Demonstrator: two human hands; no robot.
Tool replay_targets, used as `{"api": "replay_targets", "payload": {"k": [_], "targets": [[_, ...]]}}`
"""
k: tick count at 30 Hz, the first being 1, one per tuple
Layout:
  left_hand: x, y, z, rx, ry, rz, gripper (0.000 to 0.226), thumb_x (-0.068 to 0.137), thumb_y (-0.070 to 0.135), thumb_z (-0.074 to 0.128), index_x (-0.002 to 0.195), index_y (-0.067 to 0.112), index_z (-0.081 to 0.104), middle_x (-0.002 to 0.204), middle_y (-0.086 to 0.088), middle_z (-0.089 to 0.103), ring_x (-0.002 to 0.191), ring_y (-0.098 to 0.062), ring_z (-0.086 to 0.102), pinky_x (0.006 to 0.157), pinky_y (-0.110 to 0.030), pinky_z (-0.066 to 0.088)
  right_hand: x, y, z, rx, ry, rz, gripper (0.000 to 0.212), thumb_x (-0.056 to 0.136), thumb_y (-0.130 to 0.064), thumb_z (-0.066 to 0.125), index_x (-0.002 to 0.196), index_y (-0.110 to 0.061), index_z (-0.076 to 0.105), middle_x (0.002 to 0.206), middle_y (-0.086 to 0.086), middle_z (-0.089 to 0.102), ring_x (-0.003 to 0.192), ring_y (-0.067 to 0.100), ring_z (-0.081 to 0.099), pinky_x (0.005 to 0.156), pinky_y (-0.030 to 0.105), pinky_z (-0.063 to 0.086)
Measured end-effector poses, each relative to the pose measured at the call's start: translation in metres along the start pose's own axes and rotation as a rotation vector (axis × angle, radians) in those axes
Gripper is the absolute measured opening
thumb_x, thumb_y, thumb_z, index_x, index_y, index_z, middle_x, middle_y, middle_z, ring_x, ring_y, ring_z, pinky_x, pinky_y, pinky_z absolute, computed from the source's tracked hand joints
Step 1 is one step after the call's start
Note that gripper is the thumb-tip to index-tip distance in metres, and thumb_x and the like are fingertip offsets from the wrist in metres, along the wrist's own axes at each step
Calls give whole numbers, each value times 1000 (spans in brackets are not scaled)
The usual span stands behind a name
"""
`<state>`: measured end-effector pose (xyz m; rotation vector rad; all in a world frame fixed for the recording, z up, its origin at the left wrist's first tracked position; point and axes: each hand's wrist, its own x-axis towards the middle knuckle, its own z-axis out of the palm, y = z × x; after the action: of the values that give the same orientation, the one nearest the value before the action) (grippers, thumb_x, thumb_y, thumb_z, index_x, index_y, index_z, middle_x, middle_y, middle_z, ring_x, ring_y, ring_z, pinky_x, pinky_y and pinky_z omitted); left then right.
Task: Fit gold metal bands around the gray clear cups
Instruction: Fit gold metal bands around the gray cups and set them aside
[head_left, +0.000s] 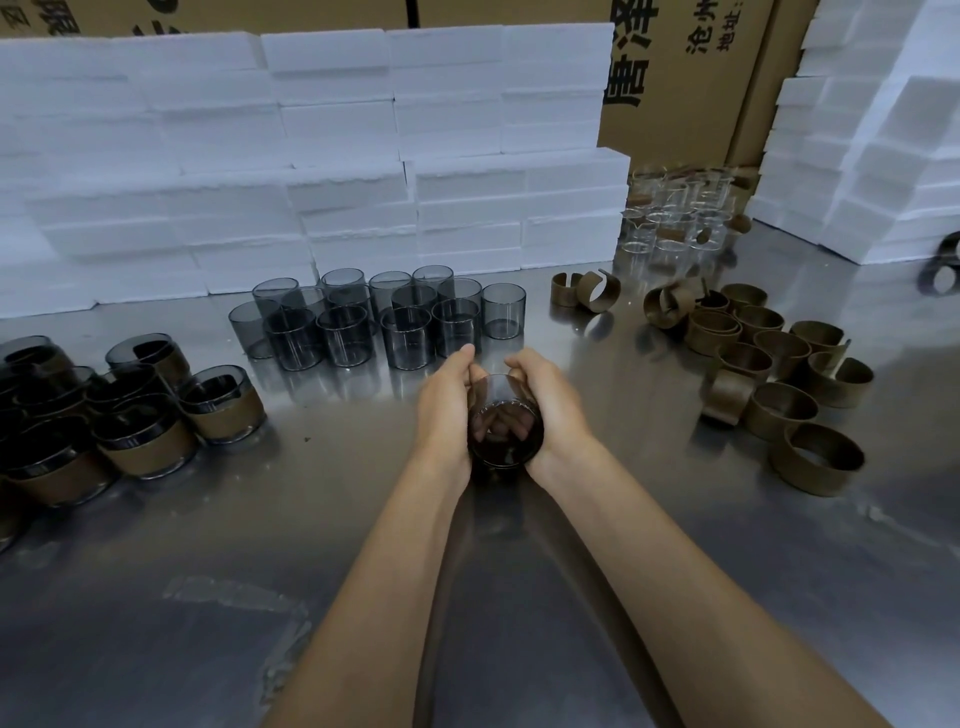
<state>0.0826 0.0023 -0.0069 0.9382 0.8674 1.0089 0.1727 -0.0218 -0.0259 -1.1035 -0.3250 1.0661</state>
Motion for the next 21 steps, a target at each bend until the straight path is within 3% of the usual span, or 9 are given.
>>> {"api": "replay_targets", "payload": {"k": [3, 5, 7, 9, 11, 15, 18, 21], "targets": [[1, 3, 1, 58, -58, 88, 52, 104, 33, 52, 54, 20, 56, 50, 5, 56, 47, -7, 55, 54, -18, 48, 0, -9, 1, -27, -90, -45, 42, 89, -23, 68, 47, -22, 64, 53, -4, 62, 47, 12, 62, 50, 24, 52], [2, 6, 3, 45, -120, 97, 42, 104, 37, 51, 71, 15, 64, 63, 2, 67, 59, -9, 64, 65, -23, 53, -2, -21, 2, -53, -91, -99, 28, 85, -30, 75, 59, -21, 70, 71, 6, 73, 65, 23, 70, 71, 40, 62], [1, 7, 0, 50, -220, 33, 34, 101, 41, 55, 89, 14, 72, 84, -2, 74, 78, -15, 70, 78, -35, 56, -3, -31, -3, -57, -102, -147, 31, 83, -40, 78, 60, -21, 71, 80, 12, 76, 76, 30, 73, 84, 48, 60], [-5, 7, -4, 60, -342, -73, 36, 91, 45, 64, 104, 13, 73, 97, -10, 72, 87, -25, 70, 74, -43, 56, -2, -36, -11, -49, -141, -173, 40, 84, -47, 77, 53, -22, 68, 70, 5, 73, 69, 25, 73, 79, 45, 61], [-10, 7, -6, 23, -407, -114, 47, 85, 43, 69, 116, 8, 68, 103, -15, 69, 86, -27, 70, 64, -37, 58, -3, -40, -16, -30, -162, -188, 42, 85, -51, 76, 56, -23, 65, 61, -1, 66, 59, 17, 68, 70, 37, 58], [-10, 9, -9, -123, -340, -1, 34, 96, 26, 65, 123, 5, 65, 118, -19, 67, 96, -20, 71, 69, -32, 60, -3, -38, -18, 2, -222, -125, 49, 93, -63, 58, 95, -15, 70, 95, 8, 70, 93, 24, 67, 92, 47, 52], [-5, 10, -15, -189, -279, 11, 27, 100, 28, 61, 118, 10, 68, 112, -13, 72, 96, -20, 70, 75, -31, 60, -7, -32, -17, 60, -336, 31, 65, 100, -61, 47, 133, -7, 63, 120, 15, 64, 105, 28, 62, 90, 42, 52], [-1, 11, -18, -203, -238, 1, 31, 106, 32, 49, 126, 14, 66, 104, -9, 73, 91, -18, 69, 83, -33, 59, -8, -23, -14, 97, -396, 120, 56, 103, -52, 46, 139, -12, 59, 127, 15, 62, 107, 26, 61, 99, 43, 50]]}}
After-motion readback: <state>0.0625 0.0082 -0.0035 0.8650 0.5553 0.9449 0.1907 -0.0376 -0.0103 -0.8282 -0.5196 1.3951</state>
